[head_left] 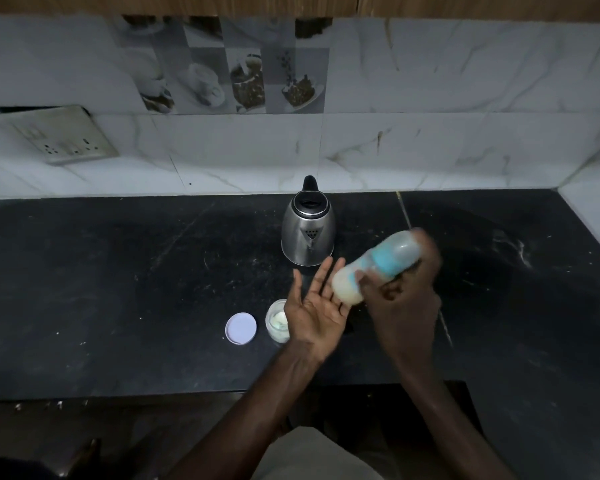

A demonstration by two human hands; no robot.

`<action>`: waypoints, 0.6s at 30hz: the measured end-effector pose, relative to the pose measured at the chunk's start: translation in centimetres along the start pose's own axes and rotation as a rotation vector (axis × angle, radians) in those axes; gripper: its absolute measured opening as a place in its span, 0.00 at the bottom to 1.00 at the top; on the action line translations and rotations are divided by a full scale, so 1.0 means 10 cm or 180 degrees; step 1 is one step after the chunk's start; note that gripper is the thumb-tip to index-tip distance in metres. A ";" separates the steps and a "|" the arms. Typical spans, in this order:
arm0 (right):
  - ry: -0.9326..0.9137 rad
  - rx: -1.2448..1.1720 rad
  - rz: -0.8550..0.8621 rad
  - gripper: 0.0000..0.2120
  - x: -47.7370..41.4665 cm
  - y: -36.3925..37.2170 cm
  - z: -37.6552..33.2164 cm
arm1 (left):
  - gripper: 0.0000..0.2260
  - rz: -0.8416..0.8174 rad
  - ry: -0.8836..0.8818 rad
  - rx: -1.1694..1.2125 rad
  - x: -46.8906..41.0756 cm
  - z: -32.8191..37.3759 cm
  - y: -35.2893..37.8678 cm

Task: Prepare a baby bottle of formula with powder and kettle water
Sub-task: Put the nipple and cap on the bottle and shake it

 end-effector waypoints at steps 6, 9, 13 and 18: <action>-0.0181 0.0345 -0.0602 0.45 -0.04 0.19 -0.11 | 0.31 0.0088 -0.0012 -0.0159 -0.01 -0.02 -0.05; -0.0032 -0.0162 0.0282 0.46 -0.10 -0.04 -0.10 | 0.30 0.0042 0.0117 -0.0246 -0.06 0.02 -0.05; -0.0272 0.0374 -0.0759 0.46 -0.02 0.24 -0.16 | 0.32 0.0090 0.0117 -0.0258 -0.04 0.00 -0.11; -0.0095 -0.0187 0.0153 0.46 -0.07 0.00 -0.23 | 0.32 -0.0017 0.0087 -0.0096 -0.07 0.01 -0.09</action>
Point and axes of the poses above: each hand's wrist, its own x-axis away from the middle knuckle, its own y-axis out of the palm, z = x × y, the point moved 7 cm from there along -x, towards the middle knuckle, and after that the axes turned 14 degrees about x, right-handed, at the moved point
